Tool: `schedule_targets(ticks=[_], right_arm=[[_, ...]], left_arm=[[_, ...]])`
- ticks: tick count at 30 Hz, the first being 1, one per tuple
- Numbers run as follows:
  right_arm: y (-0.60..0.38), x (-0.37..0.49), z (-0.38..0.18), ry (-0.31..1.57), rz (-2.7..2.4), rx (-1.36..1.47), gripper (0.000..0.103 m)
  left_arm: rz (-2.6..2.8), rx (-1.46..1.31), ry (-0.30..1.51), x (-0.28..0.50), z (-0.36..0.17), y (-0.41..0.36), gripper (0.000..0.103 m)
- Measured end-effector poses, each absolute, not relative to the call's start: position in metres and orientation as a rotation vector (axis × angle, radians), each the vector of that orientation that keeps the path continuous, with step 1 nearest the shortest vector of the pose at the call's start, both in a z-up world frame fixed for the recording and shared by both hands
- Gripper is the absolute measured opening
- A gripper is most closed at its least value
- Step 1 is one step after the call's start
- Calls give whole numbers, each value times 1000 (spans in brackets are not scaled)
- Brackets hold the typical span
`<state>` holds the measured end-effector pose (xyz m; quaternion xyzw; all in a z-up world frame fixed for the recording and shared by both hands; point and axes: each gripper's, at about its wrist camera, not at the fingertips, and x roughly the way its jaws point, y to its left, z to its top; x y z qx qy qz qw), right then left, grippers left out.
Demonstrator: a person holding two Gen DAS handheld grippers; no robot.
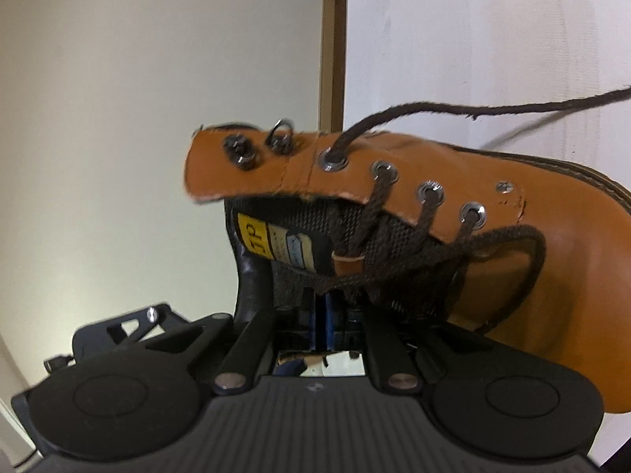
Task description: Lace up shoes with both hands
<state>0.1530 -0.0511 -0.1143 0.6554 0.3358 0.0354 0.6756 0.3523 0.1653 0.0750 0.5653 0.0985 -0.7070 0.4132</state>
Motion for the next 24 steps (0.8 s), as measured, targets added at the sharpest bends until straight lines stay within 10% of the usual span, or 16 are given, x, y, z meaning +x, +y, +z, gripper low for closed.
schedule_targets(ticks=[12,24], right_arm=[[-52,144,-119,742,103,1497,10],[-53,143,-118,758,111,1477,10]], left_arm=[[-1422,743,727,356,109,203,26],[-1201,644,821,344,56,188,22]])
